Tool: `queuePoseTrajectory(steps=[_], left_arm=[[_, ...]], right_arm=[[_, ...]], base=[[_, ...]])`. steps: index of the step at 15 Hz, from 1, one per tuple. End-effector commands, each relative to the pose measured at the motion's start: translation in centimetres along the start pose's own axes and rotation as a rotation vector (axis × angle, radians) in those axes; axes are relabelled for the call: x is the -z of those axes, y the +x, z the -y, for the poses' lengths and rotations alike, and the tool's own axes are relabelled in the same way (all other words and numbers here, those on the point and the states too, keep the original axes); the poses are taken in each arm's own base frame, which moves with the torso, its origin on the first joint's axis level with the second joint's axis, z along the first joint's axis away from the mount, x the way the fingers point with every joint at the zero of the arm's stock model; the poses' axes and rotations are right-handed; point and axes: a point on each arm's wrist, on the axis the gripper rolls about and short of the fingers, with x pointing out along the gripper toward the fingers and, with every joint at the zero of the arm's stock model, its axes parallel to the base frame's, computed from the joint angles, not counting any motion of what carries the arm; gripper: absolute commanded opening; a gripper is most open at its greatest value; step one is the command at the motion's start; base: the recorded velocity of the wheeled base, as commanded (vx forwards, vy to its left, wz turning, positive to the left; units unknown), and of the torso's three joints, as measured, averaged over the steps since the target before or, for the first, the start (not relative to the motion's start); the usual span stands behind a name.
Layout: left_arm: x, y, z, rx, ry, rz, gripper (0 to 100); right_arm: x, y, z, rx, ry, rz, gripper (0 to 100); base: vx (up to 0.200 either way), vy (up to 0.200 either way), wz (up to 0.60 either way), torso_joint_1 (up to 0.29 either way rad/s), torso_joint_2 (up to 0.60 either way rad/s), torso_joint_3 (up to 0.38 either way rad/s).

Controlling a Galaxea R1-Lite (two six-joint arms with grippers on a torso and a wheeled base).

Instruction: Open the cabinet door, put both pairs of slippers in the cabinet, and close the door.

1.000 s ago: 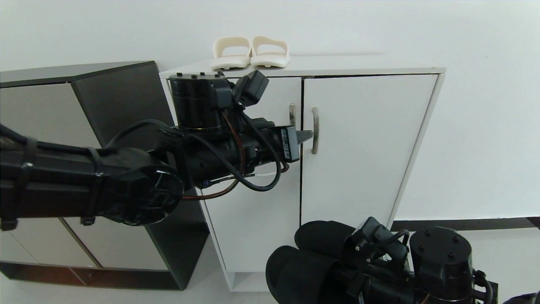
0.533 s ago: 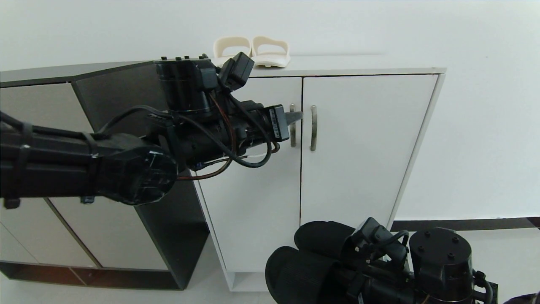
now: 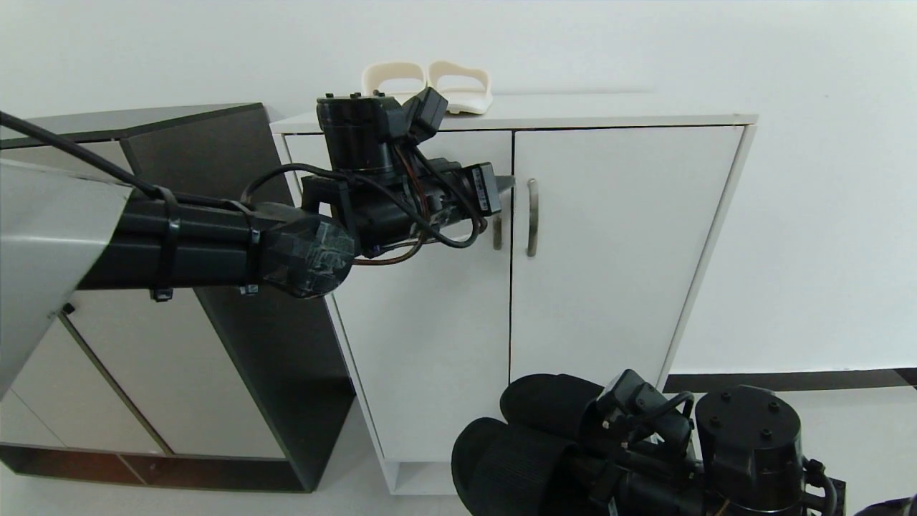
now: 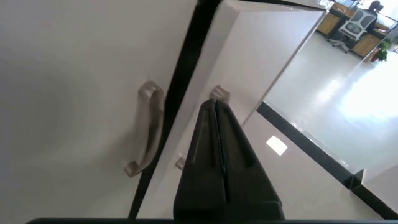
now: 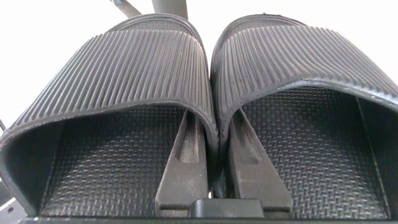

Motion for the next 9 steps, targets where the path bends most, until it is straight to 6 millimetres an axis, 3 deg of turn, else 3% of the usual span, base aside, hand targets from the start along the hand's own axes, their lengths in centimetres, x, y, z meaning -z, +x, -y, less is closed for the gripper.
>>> queuePoseTrajectory(steps=[1,9], left_arm=[[0.1,0.2,-0.4,-0.009,-0.002,0.001,0],[-0.2,0.8,-1.7,-0.042,-0.009,-0.017,0]], right_arm=[[0.1,0.0,0.0,-0.001,0.0,-0.003,0],[0.1,0.1,-0.1,-0.004,0.0,-0.006,0]], base=[[0.0,0.0,0.0,0.0,0.0,0.0],[0.0,0.0,0.0,0.0,0.0,0.0]])
